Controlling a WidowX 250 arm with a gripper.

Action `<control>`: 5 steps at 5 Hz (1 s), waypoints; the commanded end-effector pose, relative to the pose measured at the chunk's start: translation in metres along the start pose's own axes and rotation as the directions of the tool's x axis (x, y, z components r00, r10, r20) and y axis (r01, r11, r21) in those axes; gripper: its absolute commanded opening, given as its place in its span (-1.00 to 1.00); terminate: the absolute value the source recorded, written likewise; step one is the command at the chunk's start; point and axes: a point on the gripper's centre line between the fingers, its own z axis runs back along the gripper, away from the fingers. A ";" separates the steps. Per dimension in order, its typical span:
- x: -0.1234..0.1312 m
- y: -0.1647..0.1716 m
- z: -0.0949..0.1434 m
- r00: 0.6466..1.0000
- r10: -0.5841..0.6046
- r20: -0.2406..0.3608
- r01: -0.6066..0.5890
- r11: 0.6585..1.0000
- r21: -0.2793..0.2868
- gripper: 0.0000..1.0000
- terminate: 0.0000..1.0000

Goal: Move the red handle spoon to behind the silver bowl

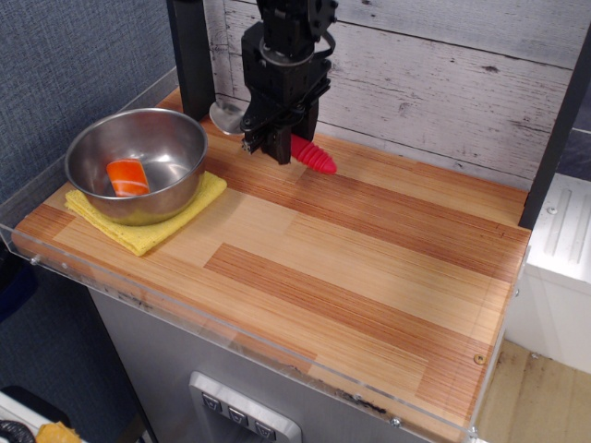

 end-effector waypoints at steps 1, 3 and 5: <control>0.003 0.000 -0.008 1.000 0.017 0.006 -0.017 1.000 -0.018 -1.00 -1.00; 0.003 0.004 -0.017 1.000 -0.007 -0.005 0.007 1.000 -0.009 -1.00 -1.00; 0.004 0.008 -0.018 1.000 0.003 -0.027 -0.003 1.000 -0.018 1.00 -1.00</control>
